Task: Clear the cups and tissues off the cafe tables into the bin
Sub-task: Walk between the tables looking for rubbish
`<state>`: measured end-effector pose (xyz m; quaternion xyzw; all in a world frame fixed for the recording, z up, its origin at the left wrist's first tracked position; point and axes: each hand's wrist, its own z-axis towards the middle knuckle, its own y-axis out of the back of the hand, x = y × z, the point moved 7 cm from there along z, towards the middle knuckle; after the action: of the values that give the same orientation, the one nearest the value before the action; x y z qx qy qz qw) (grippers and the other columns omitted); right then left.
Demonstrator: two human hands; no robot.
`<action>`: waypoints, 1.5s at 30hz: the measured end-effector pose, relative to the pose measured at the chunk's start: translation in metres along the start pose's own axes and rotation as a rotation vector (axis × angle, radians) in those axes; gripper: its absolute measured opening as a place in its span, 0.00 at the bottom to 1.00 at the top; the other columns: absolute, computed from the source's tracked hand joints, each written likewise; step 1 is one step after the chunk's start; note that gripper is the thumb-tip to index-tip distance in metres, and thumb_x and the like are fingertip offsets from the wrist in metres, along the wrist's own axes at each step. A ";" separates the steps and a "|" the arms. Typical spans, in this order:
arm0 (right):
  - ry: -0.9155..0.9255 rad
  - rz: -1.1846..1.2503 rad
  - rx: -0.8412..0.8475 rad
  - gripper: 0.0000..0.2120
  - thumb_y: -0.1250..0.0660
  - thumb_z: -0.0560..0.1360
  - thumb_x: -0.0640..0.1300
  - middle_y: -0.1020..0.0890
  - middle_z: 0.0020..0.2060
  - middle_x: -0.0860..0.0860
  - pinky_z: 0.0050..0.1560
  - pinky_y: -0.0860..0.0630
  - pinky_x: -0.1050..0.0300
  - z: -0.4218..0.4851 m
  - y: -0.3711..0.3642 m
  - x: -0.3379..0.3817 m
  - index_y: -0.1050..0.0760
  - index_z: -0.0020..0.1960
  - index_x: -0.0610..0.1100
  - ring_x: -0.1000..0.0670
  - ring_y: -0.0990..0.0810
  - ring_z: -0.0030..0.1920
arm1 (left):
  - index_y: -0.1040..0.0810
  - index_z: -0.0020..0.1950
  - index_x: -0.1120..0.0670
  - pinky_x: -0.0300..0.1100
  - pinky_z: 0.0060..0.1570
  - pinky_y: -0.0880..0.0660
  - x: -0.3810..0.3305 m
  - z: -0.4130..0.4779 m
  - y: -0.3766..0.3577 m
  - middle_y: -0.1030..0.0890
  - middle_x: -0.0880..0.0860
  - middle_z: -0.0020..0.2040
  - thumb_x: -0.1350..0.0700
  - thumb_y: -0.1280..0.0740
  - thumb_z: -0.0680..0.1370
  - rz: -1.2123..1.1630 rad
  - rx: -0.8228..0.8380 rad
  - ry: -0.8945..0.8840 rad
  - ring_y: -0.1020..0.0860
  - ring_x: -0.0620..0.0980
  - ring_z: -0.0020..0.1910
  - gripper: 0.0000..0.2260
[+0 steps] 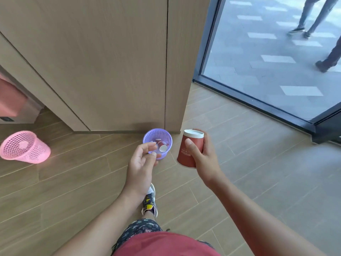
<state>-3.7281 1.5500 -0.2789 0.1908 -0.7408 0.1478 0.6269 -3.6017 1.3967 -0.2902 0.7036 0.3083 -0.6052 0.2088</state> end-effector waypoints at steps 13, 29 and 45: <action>-0.120 -0.023 -0.013 0.28 0.26 0.70 0.47 0.21 0.55 0.53 0.50 0.16 0.49 0.156 -0.060 -0.007 0.34 0.66 0.57 0.59 0.17 0.47 | 0.22 0.58 0.54 0.38 0.50 0.21 0.001 0.199 0.011 0.19 0.49 0.54 0.67 0.39 0.83 0.048 0.092 0.105 0.17 0.39 0.46 0.11; -0.412 -0.168 0.025 0.24 0.25 0.71 0.53 0.19 0.53 0.58 0.48 0.15 0.49 0.269 -0.082 -0.234 0.27 0.65 0.57 0.57 0.17 0.50 | 0.21 0.57 0.49 0.50 0.59 0.22 0.189 0.322 0.012 0.18 0.48 0.56 0.55 0.35 0.76 0.200 -0.016 0.351 0.17 0.50 0.55 0.11; -0.866 -0.238 -0.219 0.20 0.25 0.72 0.57 0.15 0.50 0.47 0.50 0.15 0.38 0.292 -0.073 -0.440 0.21 0.57 0.47 0.43 0.13 0.47 | 0.22 0.56 0.48 0.40 0.54 0.24 0.347 0.340 0.033 0.19 0.49 0.54 0.68 0.37 0.81 0.260 -0.019 0.466 0.19 0.48 0.51 0.14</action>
<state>-3.8871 1.3948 -0.7641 0.2514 -0.9187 -0.0978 0.2886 -3.7983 1.2090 -0.6942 0.8556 0.2607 -0.3922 0.2151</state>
